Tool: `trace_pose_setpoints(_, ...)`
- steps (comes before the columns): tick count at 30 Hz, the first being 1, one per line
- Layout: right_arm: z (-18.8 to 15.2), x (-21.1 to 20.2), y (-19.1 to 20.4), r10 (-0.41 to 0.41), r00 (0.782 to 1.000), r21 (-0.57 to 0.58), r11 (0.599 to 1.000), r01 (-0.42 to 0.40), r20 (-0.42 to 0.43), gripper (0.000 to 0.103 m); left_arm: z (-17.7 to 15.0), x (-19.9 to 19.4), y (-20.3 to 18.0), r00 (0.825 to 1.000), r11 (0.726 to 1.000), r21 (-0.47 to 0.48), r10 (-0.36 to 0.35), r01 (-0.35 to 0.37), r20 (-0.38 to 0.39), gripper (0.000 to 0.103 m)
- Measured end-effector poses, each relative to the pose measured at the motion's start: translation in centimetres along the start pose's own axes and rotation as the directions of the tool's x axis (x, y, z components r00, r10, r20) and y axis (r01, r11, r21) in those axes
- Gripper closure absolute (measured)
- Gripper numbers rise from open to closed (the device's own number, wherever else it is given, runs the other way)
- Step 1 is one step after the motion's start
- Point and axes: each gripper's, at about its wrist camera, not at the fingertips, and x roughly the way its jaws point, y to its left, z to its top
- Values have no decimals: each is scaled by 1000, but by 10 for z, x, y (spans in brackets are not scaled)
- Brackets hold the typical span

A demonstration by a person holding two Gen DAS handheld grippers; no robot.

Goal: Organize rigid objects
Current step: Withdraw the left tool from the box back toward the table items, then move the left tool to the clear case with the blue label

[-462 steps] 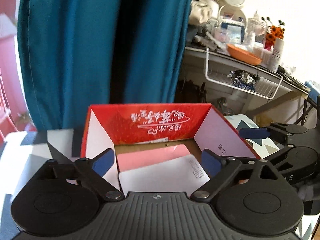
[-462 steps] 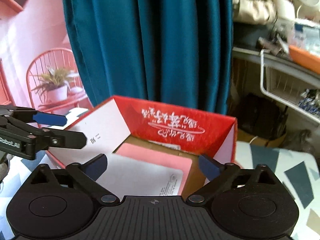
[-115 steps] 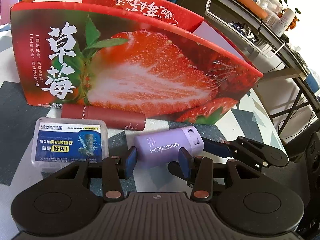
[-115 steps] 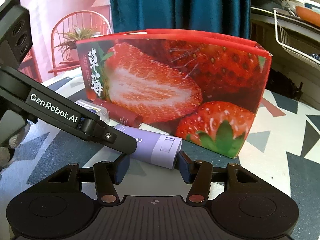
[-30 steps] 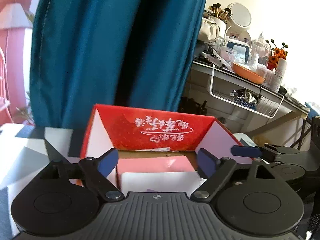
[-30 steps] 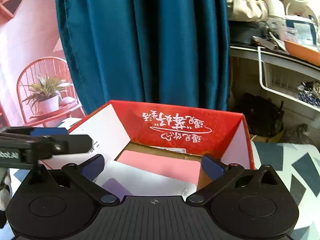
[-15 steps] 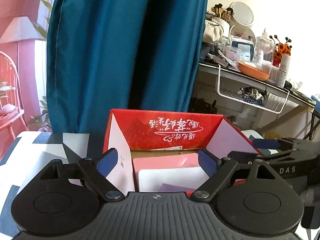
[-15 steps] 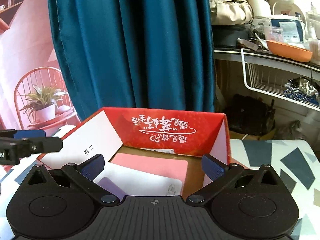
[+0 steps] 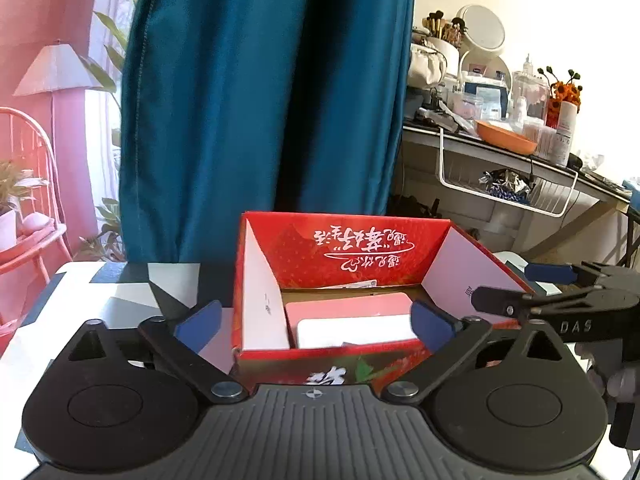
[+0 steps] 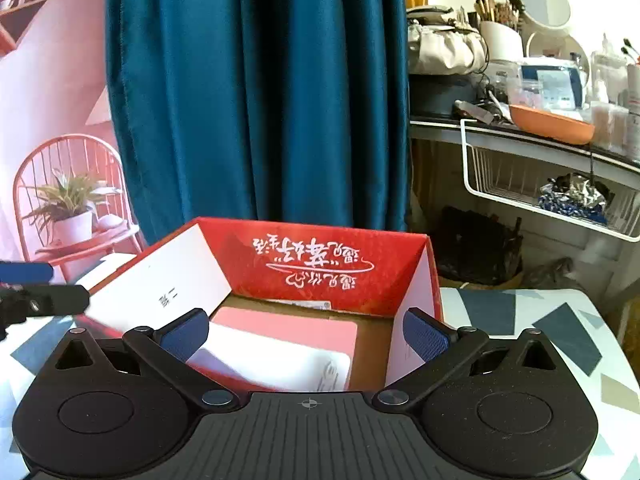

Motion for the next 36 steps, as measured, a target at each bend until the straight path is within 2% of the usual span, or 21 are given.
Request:
trace_pose_setpoints(8,-21,-29,25,-24,996,-27,999,26,81,0,-20,-15,15,998,1000,2,3,-3,-59,0)
trace_pose_setpoints(13,-38,-40,36,29,997,-56,998,-25,74,0,-39,-12,19,993,1000,-25,-14,12,-114,0)
trace_pose_setpoints(17,-54,-43,43,63,996,-66,996,-60,58,0,-56,-1,23,986,995,-92,-40,26,-163,4)
trace_pose_setpoints(23,-84,-29,50,75,997,-71,994,-77,-33,0,-77,18,25,970,990,-134,-67,36,-235,19)
trace_pose_setpoints(26,-99,-16,48,79,994,-60,995,-84,-81,0,-85,30,31,960,982,-183,-87,38,-266,30)
trace_pose_setpoints(28,-107,-7,48,93,988,-41,994,-99,-124,1,-90,41,36,953,973,-227,-103,37,-286,33)
trace_pose_setpoints(30,-113,-2,52,115,982,-56,991,-124,-150,1,-95,51,40,944,961,-275,-126,39,-306,45)
trace_pose_setpoints(32,-118,-1,58,144,975,-88,983,-160,-168,1,-98,56,39,937,955,-293,-146,50,-318,52)
trace_pose_setpoints(36,-126,1,66,189,962,-123,969,-215,-196,1,-100,58,29,931,956,-280,-179,88,-319,54)
